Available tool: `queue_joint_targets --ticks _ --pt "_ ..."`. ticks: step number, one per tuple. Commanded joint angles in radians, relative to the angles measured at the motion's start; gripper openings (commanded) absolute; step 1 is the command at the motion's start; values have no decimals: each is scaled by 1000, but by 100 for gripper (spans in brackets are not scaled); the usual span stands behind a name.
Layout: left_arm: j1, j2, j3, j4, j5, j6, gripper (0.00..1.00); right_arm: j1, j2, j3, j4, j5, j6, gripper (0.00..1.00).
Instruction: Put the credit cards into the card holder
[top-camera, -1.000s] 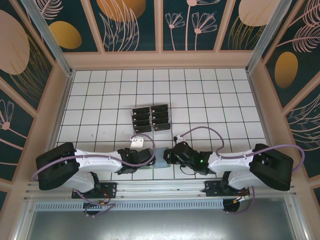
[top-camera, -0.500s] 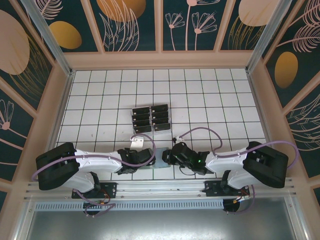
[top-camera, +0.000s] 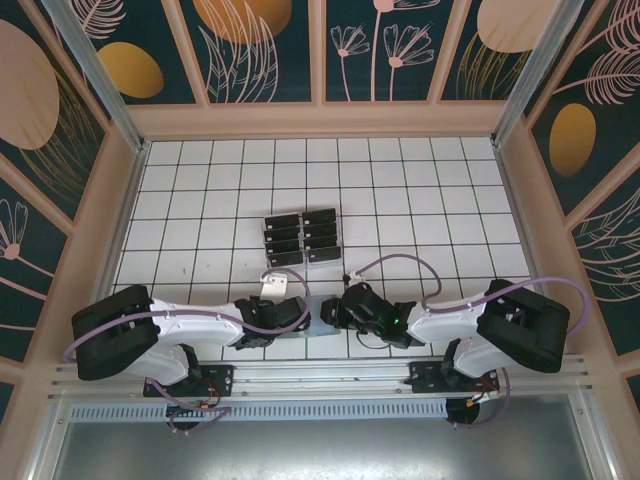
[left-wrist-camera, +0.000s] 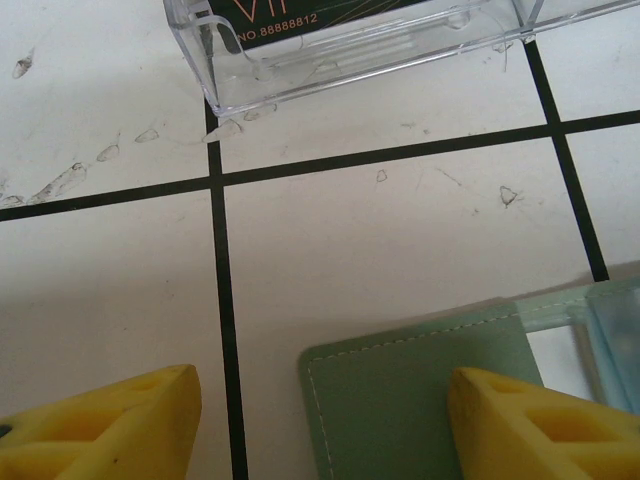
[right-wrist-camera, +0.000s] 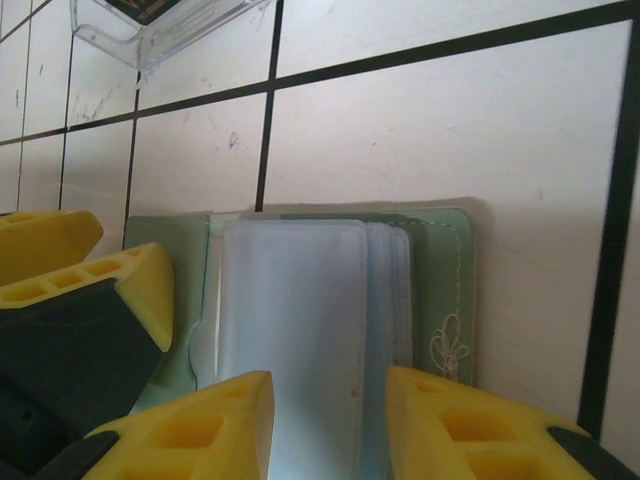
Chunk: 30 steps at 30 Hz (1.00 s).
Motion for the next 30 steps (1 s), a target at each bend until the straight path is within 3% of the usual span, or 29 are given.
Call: queue_joint_targets --ticks 1,18,30 --pt "-3 8 -12 19 -17 13 67 -4 17 20 32 -48 -22 35" --pt "-3 -37 -26 17 -38 -5 67 -4 54 92 61 -122 -41 34" --pt "-1 -423 -108 -126 -181 -193 71 17 75 200 -32 -125 -65 35"
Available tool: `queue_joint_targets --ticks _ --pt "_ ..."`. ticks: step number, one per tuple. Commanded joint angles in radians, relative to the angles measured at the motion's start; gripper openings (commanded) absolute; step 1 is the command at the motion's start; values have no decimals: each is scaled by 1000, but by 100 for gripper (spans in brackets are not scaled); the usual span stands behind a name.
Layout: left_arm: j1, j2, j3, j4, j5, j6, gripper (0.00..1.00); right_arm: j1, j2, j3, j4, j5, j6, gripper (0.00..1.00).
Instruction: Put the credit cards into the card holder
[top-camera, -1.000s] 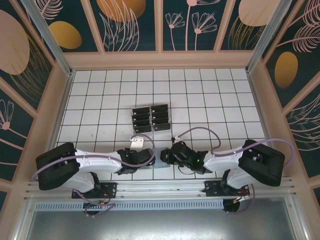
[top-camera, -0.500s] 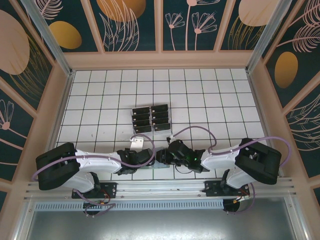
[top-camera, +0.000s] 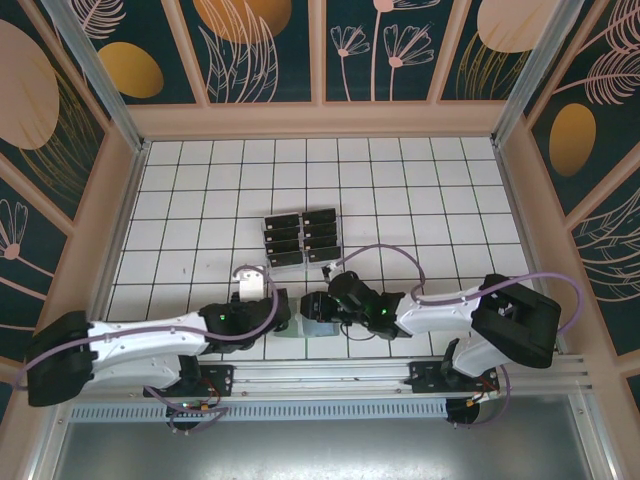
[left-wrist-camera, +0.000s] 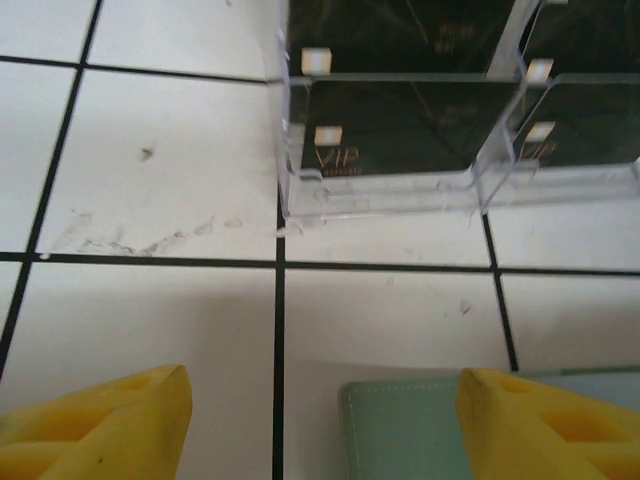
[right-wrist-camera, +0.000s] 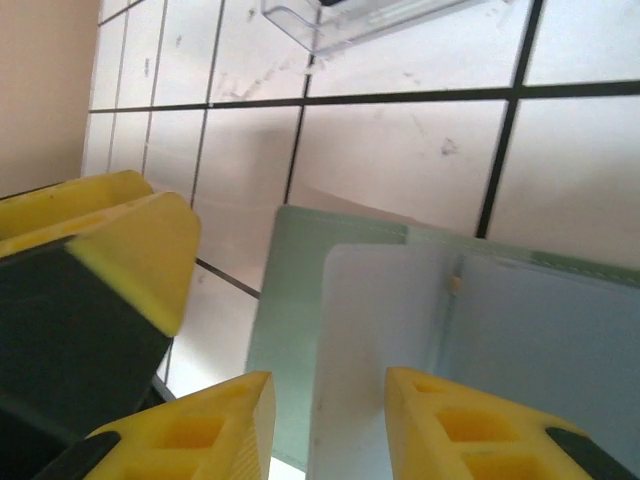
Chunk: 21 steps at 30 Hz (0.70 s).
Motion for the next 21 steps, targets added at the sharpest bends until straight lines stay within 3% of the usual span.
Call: queue_joint_targets --ticks 1,6,13,21 --pt "0 -99 -34 -78 -78 -77 71 12 38 57 -32 -7 -29 35" --pt "12 -179 -59 -96 -79 -83 72 20 134 133 -36 -40 -44 35" --pt "12 -171 -49 -107 -66 -70 76 27 213 205 -48 -80 -64 35" --pt "12 -86 -4 -69 -32 6 79 27 48 136 -110 2 -62 35"
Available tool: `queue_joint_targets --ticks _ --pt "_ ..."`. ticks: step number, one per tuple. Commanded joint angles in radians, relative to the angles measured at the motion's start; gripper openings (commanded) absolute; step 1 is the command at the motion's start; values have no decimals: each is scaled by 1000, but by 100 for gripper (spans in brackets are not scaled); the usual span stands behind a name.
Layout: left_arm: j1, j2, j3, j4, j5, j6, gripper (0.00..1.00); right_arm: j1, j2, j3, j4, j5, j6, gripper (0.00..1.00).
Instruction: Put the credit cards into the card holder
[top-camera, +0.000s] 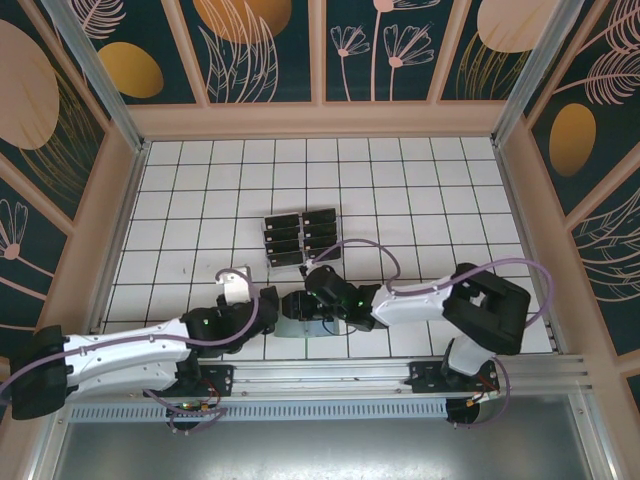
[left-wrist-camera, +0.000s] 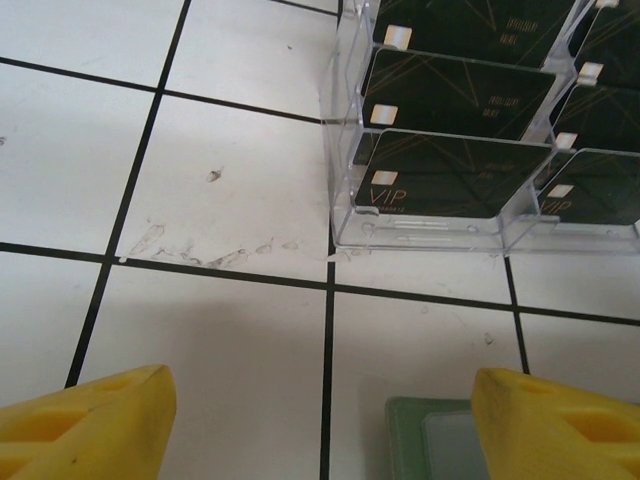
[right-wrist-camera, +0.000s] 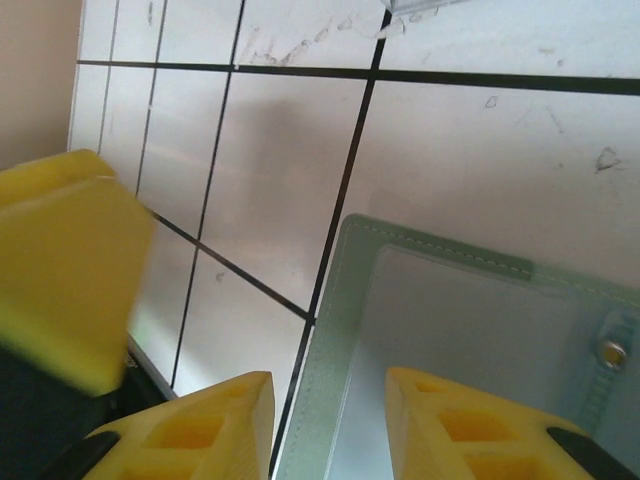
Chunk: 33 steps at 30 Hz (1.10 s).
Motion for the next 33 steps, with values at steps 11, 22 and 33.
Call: queue_joint_targets --ticks 11,22,33 --pt "5 285 153 78 90 185 81 -26 -314 -216 -159 182 24 36" --pt "5 405 127 107 124 161 81 -32 -283 -280 -106 176 36 36" --pt "5 439 91 150 139 149 81 -35 -238 -293 -78 165 42 35"
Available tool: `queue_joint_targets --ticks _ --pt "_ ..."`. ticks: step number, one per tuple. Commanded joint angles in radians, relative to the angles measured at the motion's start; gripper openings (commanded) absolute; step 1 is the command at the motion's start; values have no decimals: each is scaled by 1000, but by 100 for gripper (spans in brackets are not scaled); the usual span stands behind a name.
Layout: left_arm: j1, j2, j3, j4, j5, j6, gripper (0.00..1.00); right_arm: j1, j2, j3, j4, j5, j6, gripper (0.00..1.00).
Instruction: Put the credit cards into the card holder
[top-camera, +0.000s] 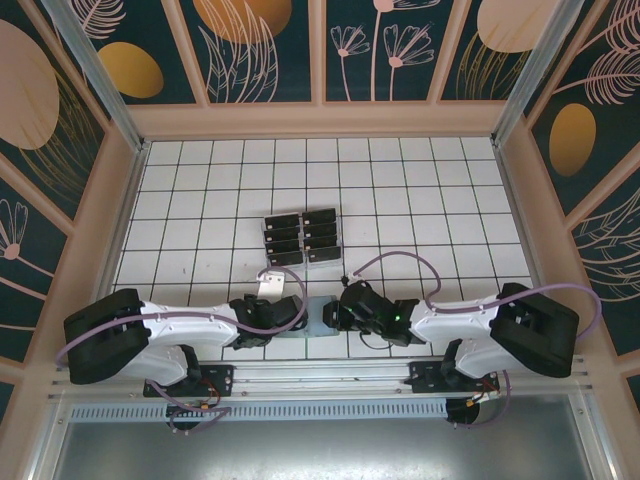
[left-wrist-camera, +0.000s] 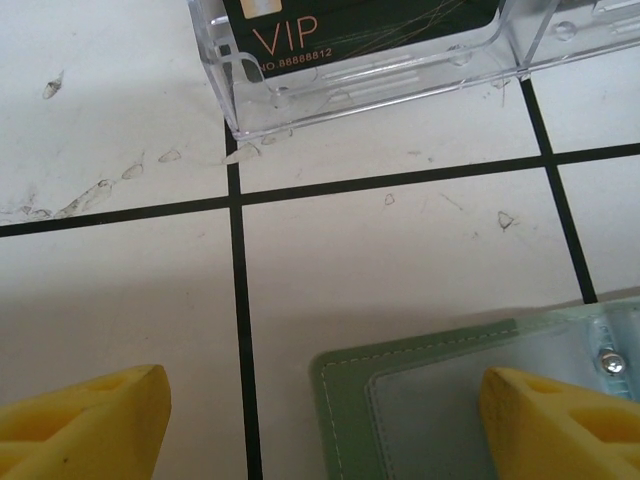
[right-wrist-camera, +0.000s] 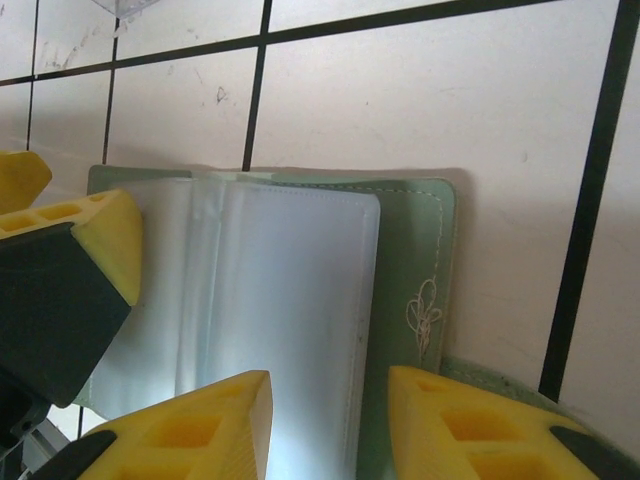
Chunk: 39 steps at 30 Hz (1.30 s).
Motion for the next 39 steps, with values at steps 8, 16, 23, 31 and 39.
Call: queue_joint_targets --ticks 8,16,23,31,39 --pt "5 11 -36 41 4 -15 81 5 -89 4 -37 45 23 35" --pt "5 13 -47 54 2 -16 81 18 -59 45 -44 42 11 34" --pt "4 15 -52 59 3 -19 81 17 14 44 -20 38 15 34" --pt "5 18 -54 65 1 -17 81 5 49 9 5 36 29 34" --pt "5 33 -60 85 12 -20 80 0 105 23 53 1 16 34"
